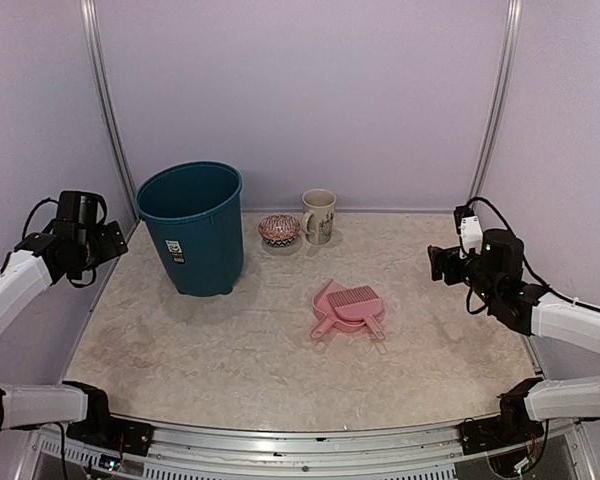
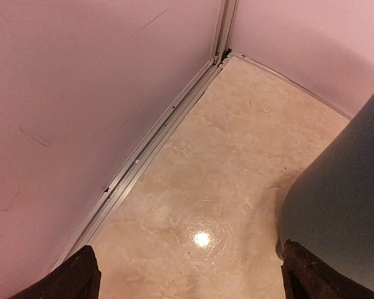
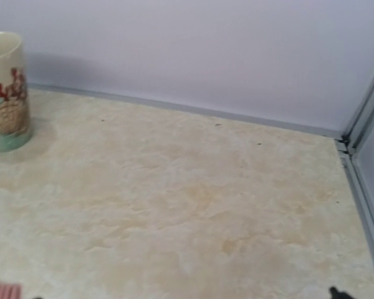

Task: Sweep away the paper scraps from the table
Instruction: Reset both arms

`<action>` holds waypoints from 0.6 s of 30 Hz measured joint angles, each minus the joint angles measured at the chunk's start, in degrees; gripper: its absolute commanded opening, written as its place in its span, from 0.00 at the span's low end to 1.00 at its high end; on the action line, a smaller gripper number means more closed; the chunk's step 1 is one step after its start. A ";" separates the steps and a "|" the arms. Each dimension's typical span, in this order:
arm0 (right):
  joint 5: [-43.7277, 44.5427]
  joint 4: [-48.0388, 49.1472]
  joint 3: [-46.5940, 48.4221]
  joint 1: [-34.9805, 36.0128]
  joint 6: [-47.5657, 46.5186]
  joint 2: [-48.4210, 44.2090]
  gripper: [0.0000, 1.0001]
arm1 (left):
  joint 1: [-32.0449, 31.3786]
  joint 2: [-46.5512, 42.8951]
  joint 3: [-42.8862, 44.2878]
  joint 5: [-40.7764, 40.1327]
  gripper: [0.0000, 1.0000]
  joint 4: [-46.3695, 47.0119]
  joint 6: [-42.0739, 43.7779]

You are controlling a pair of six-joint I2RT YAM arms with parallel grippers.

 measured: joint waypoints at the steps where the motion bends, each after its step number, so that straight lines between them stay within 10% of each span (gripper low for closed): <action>1: 0.22 1.29 -0.74 -0.33 -0.09 0.15 0.97 | 1.53 -0.09 -1.31 0.81 0.99 0.48 -0.11; 18: -1.29 37.68 -9.75 -13.81 -7.13 26.77 1.00 | 7.91 -5.07 -21.73 12.74 0.99 31.54 9.14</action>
